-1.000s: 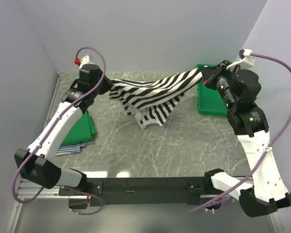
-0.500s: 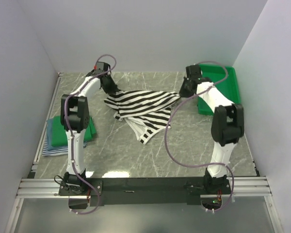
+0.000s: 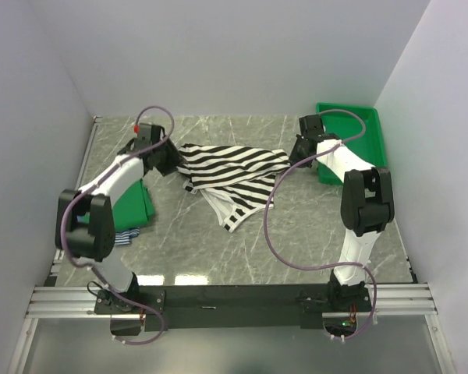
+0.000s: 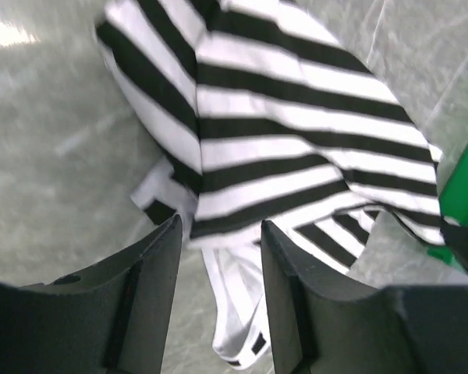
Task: Fold and stack the tank tops
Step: Flatten the tank top out
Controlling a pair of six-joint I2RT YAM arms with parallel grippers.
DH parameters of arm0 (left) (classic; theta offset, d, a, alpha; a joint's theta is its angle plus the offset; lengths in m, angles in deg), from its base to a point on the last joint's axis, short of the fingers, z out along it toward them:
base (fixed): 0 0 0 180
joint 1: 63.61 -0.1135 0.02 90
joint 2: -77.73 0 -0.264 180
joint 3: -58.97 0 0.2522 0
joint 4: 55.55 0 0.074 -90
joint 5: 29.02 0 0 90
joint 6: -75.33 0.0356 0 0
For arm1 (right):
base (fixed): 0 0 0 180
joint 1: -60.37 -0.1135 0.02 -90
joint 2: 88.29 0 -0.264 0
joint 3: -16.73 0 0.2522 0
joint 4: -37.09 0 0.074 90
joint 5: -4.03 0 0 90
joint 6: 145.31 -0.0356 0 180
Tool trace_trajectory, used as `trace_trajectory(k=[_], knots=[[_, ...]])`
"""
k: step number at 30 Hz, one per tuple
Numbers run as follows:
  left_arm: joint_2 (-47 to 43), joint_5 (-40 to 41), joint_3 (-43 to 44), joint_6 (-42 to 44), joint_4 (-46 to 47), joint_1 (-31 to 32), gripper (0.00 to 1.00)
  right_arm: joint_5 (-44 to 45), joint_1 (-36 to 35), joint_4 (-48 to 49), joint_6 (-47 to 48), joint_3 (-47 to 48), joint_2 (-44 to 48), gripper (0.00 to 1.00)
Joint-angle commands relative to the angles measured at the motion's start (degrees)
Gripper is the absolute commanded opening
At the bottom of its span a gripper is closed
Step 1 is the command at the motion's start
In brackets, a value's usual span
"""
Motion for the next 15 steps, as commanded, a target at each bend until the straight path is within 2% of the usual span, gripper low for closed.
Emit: trace_trajectory(k=[1, 4, 15], knots=[[-2.8, -1.3, -7.7, -5.2, 8.0, 2.0, 0.5, 0.0, 0.6, 3.2, -0.5, -1.2, 3.5, 0.0], [-2.0, -4.5, -11.6, -6.9, 12.7, 2.8, 0.5, -0.6, 0.7, 4.1, -0.9, -2.3, 4.3, 0.0], [5.3, -6.1, -11.4, -8.3, 18.7, 4.7, 0.48, -3.3, 0.6, 4.9, -1.0, -2.9, 4.7, 0.0]])
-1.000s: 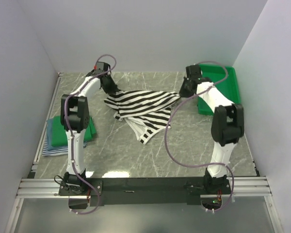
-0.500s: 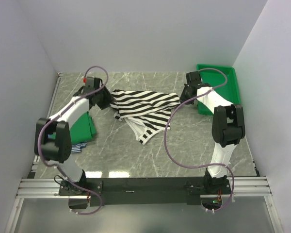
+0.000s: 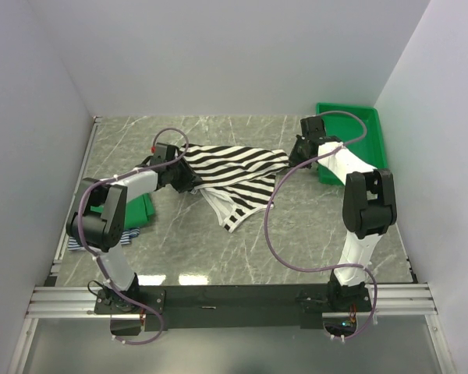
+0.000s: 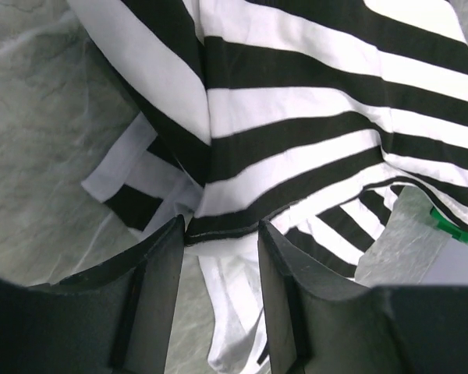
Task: Fold and stack the tank tops
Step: Flatten the tank top out
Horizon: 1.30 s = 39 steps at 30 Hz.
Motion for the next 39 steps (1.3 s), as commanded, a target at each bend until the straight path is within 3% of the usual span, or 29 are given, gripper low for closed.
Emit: trace_trajectory(k=[1, 13, 26, 33, 39], knots=[[1.3, -0.9, 1.0, -1.5, 4.1, 0.2, 0.47, -0.7, 0.4, 1.5, -0.4, 0.0, 3.1, 0.0], [0.9, -0.9, -2.0, -2.0, 5.1, 0.4, 0.44, -0.8, 0.4, 1.5, -0.1, 0.2, 3.1, 0.0], [-3.4, -1.9, -2.2, -2.3, 3.4, 0.4, 0.3, 0.0, 0.4, 1.5, -0.1, 0.5, 3.4, 0.0], [-4.1, -2.1, -3.0, -1.8, 3.0, 0.4, 0.3, -0.1, 0.5, 1.5, -0.1, 0.3, 3.4, 0.0], [-3.0, -2.5, -3.8, -2.0, 4.0, 0.3, 0.17, -0.2, 0.5, 1.7, 0.0, 0.0, 3.5, 0.0]])
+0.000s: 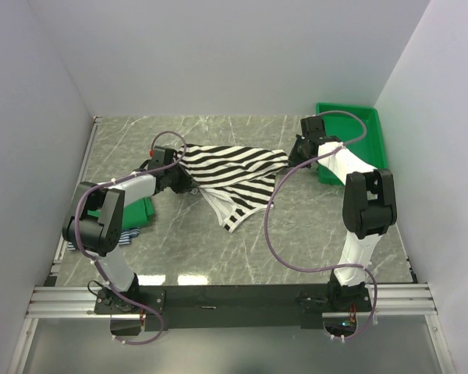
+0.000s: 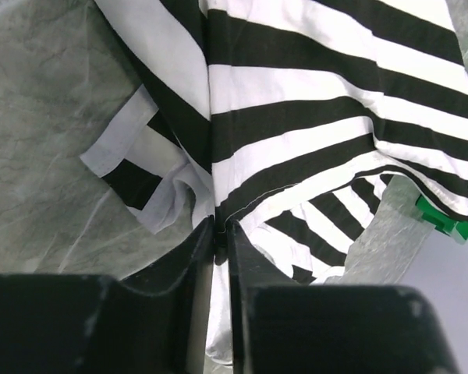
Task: Fold and stack the tank tops
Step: Flatten the tank top out
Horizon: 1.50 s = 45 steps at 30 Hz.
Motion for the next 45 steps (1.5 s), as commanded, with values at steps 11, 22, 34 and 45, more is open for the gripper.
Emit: trace_trajectory(k=[11, 22, 34, 45], knots=[[-7.5, 1.4, 6.7, 4.1, -7.0, -1.7, 0.01, -7.0, 3.8, 3.7, -1.9, -1.6, 12.3, 0.0], [-28.9, 7.2, 23.0, 8.5, -21.5, -4.8, 0.0, -12.6, 8.3, -3.0, -2.8, 3.9, 36.6, 0.0], [-35.0, 10.2, 40.3, 6.7, -26.0, -4.8, 0.0, -15.1, 8.2, -4.7, -5.7, 15.6, 50.6, 0.0], [-13.4, 8.6, 52.3, 5.8, -8.7, -7.1, 0.0, -17.1, 8.2, 15.1, -7.4, 20.4, 31.1, 0.0]])
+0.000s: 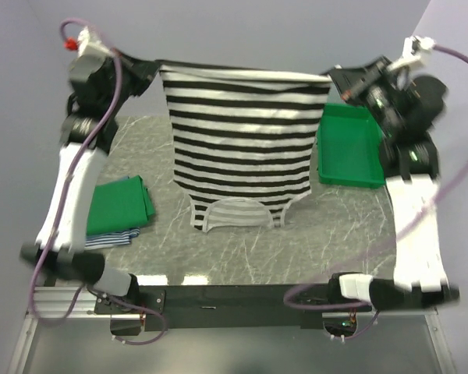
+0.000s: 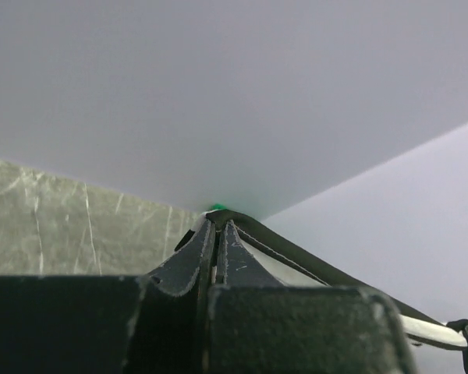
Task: Fold and stack the tank tops
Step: Flatten the tank top out
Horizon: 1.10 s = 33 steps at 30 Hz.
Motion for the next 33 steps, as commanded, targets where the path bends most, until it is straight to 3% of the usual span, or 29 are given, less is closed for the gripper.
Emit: trace_trajectory(k=[1, 4, 5, 8, 10, 12, 16, 17, 19, 23, 26, 33], knots=[[11.4, 0.7, 7.6, 0.4, 8.5, -1.8, 0.0, 0.7, 0.5, 11.3, -0.3, 3.9, -10.6, 0.0], [20.4, -2.6, 18.6, -0.2, 11.1, -3.5, 0.0, 0.6, 0.6, 11.4, 0.8, 15.0, -20.0, 0.0], [22.8, -3.4, 26.6, -0.2, 10.7, -3.9, 0.0, 0.4, 0.6, 10.1, 1.1, 23.2, -24.7, 0.0], [29.9, -5.1, 39.9, -0.5, 6.0, -5.5, 0.01, 0.1, 0.5, 6.0, 1.4, 36.8, -30.5, 0.0], [28.4, -6.1, 38.4, -1.5, 8.3, -7.0, 0.01, -0.2, 0.5, 6.5, 0.2, 38.2, -30.6, 0.0], [23.4, -7.6, 29.7, -2.8, 11.9, -7.9, 0.01, -0.3, 0.4, 8.9, -0.1, 33.1, -27.2, 0.0], [16.6, -7.9, 17.9, -2.1, 9.9, -8.7, 0.01, 2.9, 0.2, 15.2, 1.3, 12.8, -17.4, 0.0], [14.4, -8.0, 8.5, -2.9, 11.1, -8.7, 0.0, 3.2, 0.3, 14.9, 1.6, 6.4, -14.8, 0.0], [7.5, -8.1, -1.9, -3.8, 13.5, -8.7, 0.01, 2.0, 0.2, 16.3, 0.6, -2.2, -11.7, 0.0], [-2.1, -10.0, -29.9, -8.4, 16.2, -8.4, 0.01, 0.9, 0.2, 19.8, -3.4, -32.7, -0.8, 0.0], [-6.4, -11.3, -44.3, -8.7, 16.9, -6.6, 0.01, 2.7, 0.1, 18.6, -3.8, -46.6, 2.9, 0.0], [-12.4, -13.7, -63.3, -4.9, 10.5, -3.9, 0.01, 4.5, 0.1, 12.7, -4.6, -69.3, 7.1, 0.0]])
